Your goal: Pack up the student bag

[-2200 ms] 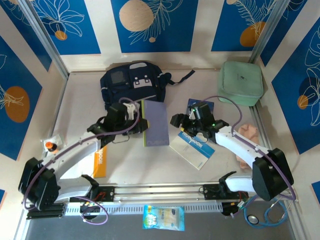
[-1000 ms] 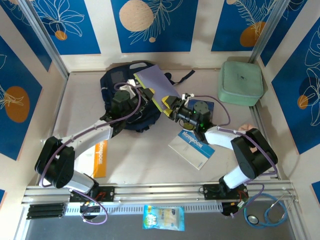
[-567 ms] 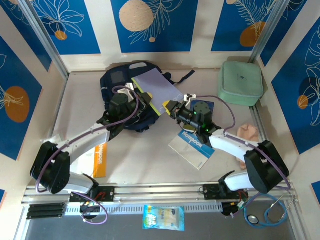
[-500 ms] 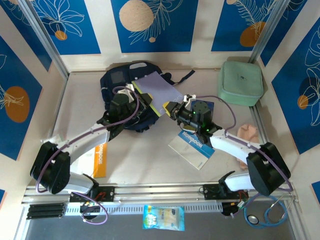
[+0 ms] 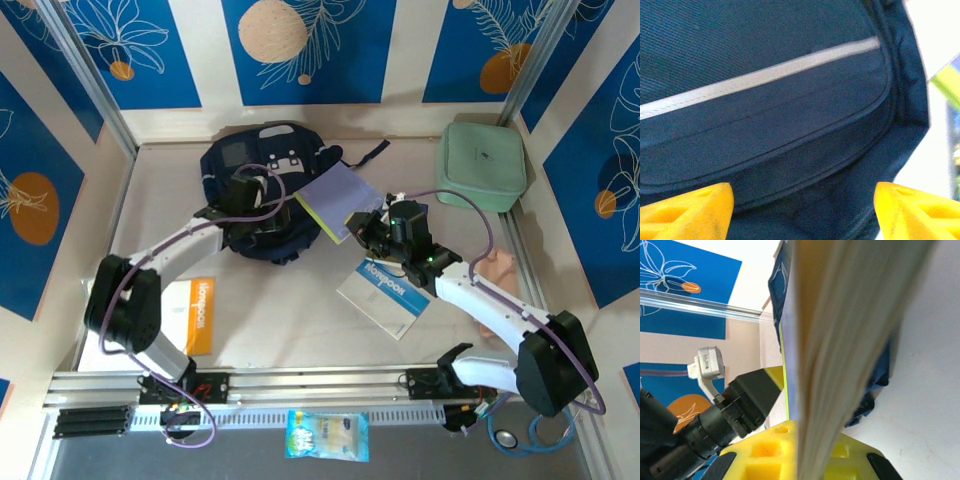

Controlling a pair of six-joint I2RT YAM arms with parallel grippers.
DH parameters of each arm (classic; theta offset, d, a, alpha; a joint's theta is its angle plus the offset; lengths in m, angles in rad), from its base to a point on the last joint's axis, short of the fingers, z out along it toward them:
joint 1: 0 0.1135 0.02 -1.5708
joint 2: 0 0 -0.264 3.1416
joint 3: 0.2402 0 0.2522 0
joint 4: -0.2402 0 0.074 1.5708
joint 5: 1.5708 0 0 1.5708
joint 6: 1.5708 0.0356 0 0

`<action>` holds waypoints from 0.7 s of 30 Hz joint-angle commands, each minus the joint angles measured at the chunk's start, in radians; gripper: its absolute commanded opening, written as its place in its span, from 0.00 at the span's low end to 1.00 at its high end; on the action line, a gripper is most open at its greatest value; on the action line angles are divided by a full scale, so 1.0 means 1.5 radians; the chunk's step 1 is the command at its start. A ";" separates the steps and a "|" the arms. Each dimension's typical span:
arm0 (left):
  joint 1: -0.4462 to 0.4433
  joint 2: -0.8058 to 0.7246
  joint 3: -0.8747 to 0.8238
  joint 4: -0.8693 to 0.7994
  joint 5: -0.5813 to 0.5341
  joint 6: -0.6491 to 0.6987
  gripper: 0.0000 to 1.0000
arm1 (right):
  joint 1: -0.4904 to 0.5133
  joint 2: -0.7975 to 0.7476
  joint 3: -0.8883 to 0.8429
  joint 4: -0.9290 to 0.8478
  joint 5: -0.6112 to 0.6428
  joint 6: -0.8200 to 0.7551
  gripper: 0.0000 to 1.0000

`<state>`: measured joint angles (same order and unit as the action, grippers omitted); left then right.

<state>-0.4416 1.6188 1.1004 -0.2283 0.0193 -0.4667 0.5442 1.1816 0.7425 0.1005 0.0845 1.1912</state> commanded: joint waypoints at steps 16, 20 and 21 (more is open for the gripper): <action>-0.126 0.086 -0.051 0.004 0.134 0.030 0.57 | -0.090 -0.139 0.011 -0.160 0.081 -0.082 0.00; -0.183 0.083 -0.044 -0.003 0.144 0.020 0.57 | -0.099 -0.140 0.007 -0.171 0.081 -0.079 0.00; -0.196 0.079 -0.031 -0.018 0.141 0.030 0.57 | -0.100 -0.140 0.007 -0.174 0.082 -0.079 0.00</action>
<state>-0.6807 1.7351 1.0481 -0.1967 0.1638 -0.4137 0.4023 0.9920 0.7456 -0.1547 0.1848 1.0943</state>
